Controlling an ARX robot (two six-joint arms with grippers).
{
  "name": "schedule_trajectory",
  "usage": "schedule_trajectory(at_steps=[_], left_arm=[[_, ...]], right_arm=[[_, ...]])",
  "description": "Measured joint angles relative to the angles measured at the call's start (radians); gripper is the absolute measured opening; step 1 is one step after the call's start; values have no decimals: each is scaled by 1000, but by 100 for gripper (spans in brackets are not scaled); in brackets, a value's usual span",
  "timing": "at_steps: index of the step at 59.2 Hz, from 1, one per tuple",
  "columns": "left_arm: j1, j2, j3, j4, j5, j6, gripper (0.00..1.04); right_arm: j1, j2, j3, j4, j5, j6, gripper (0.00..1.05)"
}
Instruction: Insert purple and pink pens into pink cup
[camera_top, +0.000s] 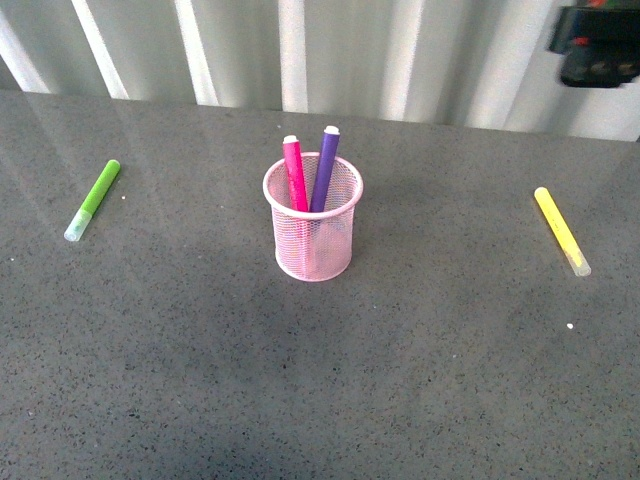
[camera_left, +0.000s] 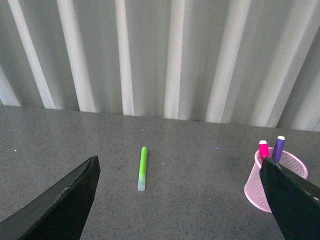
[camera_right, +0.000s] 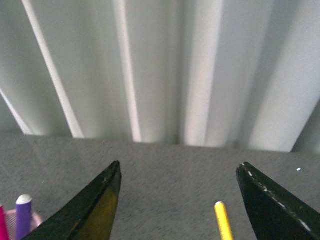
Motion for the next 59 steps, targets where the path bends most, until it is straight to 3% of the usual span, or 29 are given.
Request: schedule_trajectory(at_steps=[12, 21, 41, 46, 59], left_arm=[[0, 0, 0, 0, 0, 0, 98], [0, -1, 0, 0, 0, 0, 98], [0, -1, 0, 0, 0, 0, 98], [0, -1, 0, 0, 0, 0, 98], [0, -1, 0, 0, 0, 0, 98]], right_arm=[[-82, -165, -164, 70, -58, -45, 36], [-132, -238, -290, 101, -115, -52, 4], [-213, -567, -414, -93, -190, -55, 3], [-274, -644, -432, -153, -262, -55, 3], [-296, -814, -453, -291, -269, -55, 3]])
